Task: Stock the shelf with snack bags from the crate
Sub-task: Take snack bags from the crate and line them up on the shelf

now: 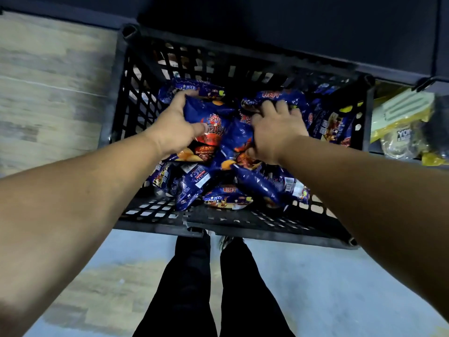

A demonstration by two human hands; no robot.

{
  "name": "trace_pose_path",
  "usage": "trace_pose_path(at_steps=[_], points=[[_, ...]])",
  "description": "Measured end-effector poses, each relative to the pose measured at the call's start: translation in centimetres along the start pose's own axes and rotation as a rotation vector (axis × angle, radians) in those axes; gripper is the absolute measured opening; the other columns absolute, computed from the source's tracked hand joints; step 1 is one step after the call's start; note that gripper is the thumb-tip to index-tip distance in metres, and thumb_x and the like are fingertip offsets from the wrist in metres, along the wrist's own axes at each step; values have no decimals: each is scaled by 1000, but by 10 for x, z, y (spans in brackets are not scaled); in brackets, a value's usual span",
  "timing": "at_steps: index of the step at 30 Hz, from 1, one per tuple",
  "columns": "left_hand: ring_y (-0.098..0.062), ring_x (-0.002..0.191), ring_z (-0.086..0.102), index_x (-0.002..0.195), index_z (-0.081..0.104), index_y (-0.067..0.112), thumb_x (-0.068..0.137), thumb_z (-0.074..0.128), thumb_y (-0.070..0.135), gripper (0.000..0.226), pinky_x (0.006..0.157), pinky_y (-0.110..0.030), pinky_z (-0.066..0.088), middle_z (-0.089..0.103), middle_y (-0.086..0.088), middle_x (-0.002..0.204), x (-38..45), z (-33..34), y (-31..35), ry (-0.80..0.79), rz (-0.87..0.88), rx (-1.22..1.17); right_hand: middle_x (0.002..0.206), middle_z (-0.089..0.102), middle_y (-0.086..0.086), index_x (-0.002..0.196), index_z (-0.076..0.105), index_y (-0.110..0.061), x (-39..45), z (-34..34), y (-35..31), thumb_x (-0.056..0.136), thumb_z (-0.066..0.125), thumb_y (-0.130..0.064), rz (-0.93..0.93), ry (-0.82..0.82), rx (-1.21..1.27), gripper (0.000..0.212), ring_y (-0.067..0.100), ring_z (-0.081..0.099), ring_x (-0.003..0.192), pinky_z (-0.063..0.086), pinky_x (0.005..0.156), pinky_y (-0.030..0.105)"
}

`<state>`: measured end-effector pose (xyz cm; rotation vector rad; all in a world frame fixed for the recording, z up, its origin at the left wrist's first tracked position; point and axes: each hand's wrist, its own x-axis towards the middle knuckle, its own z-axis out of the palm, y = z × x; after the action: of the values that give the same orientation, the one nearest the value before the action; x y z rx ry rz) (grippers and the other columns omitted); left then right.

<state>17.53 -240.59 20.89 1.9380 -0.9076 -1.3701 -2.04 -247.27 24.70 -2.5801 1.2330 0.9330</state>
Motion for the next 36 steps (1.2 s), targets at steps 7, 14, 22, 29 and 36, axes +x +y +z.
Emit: trace_pose_path(at_steps=[7,14,22,29,36], points=[[-24,108,62,125,44,20,78,77,8,59,98,-41,49,63,-4,115,2,-1,-13,61,-152,2,119,58,10,124,48,-13,-6,3,11,88,58,-55,1,-162,163,57,33,55,108,42,89,41],[-37,135,25,150,19,21,80,70,39,89,109,-51,26,24,-14,149,-12,7,-2,235,114,1040,123,55,9,139,32,-16,-8,19,8,90,57,-51,-32,-150,255,66,33,54,110,39,87,43],[-36,139,22,143,32,17,86,54,50,70,110,-65,-3,37,-12,145,-3,34,19,-31,300,1483,133,46,15,143,31,-14,-4,14,9,90,62,-45,-14,-166,369,69,35,51,116,48,89,42],[-35,119,45,132,38,12,89,48,18,44,108,-53,22,51,-13,127,-10,41,15,-46,314,1419,118,57,11,145,27,-14,-11,8,16,91,63,-38,-26,-122,414,69,31,55,102,52,80,41],[-36,117,44,131,38,17,89,52,28,46,96,-48,32,49,-13,125,-30,21,55,-28,233,1335,102,58,9,136,32,-12,-29,-24,33,87,67,-35,2,-59,466,64,29,53,87,45,73,33]])
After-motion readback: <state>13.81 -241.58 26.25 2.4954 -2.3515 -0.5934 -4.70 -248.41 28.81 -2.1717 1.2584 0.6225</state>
